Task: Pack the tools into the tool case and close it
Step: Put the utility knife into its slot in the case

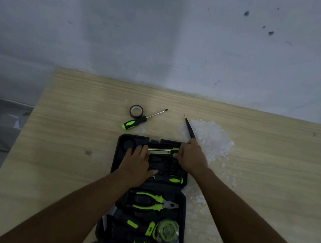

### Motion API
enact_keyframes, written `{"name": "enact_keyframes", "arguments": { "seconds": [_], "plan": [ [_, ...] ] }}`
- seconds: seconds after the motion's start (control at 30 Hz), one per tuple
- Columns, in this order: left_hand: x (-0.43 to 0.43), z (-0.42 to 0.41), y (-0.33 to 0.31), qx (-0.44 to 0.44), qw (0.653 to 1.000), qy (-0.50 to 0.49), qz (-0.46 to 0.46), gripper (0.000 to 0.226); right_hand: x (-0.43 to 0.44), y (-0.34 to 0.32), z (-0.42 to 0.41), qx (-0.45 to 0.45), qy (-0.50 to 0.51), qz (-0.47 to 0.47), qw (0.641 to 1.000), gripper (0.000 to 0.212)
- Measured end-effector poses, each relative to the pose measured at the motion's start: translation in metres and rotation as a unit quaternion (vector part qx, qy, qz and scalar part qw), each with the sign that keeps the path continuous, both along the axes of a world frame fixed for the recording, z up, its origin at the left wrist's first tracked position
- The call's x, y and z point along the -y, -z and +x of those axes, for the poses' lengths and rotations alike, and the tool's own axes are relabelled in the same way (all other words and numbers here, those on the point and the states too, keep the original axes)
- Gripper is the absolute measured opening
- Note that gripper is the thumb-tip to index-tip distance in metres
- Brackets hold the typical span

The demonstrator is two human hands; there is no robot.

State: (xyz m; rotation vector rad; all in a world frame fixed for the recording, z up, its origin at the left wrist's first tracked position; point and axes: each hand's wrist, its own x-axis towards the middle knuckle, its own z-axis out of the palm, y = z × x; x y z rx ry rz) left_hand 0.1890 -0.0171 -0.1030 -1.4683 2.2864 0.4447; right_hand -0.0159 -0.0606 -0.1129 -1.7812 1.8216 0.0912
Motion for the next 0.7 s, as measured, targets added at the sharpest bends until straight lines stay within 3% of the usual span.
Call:
{"name": "enact_keyframes", "arguments": {
  "seconds": [0.1, 0.2, 0.43, 0.7],
  "plan": [
    [0.000, 0.005, -0.001, -0.034, 0.999, -0.030, -0.001, 0.068, 0.005, 0.003, -0.009, 0.081, 0.048, -0.074, 0.993, 0.033],
    [-0.005, 0.012, 0.000, -0.065, 0.997, -0.051, 0.002, 0.062, 0.007, 0.006, -0.022, 0.080, 0.108, -0.165, 0.977, 0.015],
    [-0.016, 0.013, -0.003, -0.098, 0.991, -0.087, 0.024, 0.059, 0.021, 0.018, -0.035, 0.021, 0.025, -0.025, 0.999, 0.038],
    [-0.018, 0.023, -0.007, -0.129, 0.982, -0.138, 0.014, 0.054, 0.010, 0.000, -0.034, 0.108, 0.140, -0.142, 0.974, 0.020]
  ]
}}
